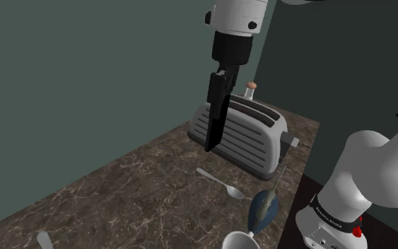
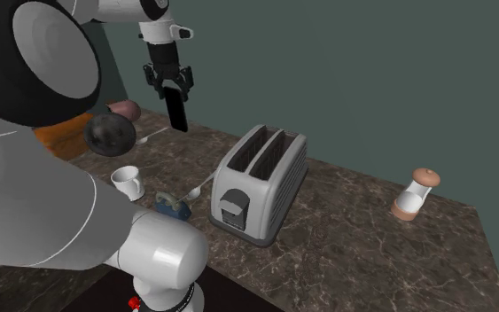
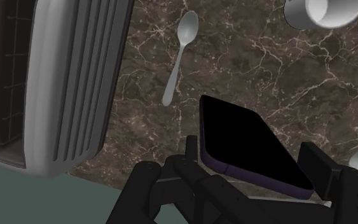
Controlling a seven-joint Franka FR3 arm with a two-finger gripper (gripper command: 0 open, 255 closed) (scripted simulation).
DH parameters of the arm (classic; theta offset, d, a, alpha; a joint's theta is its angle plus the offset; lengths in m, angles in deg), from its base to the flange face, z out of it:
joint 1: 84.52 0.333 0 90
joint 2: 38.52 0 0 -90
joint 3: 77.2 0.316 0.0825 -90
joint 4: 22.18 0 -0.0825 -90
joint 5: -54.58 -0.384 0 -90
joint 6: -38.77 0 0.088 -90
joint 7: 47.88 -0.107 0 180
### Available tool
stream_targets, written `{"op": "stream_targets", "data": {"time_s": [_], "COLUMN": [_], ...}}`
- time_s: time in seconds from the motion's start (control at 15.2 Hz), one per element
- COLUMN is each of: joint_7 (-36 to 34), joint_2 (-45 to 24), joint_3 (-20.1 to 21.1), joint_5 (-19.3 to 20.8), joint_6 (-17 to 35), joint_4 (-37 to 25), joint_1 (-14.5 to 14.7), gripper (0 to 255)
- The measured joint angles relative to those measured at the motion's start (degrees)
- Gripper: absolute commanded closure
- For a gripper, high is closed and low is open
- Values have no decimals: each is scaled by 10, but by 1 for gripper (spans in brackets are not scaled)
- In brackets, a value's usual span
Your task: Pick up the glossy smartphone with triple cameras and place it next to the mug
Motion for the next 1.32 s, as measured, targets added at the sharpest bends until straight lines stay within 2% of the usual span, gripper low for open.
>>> {"op": "stream_targets", "data": {"time_s": [0.4, 1.32], "joint_7": [-38, -35], "joint_2": [88, 105], "joint_3": [22, 38], "joint_5": [-39, -57], "joint_6": [-21, 77], "joint_4": [60, 175], "joint_1": [33, 43], "gripper": [255, 255]}}
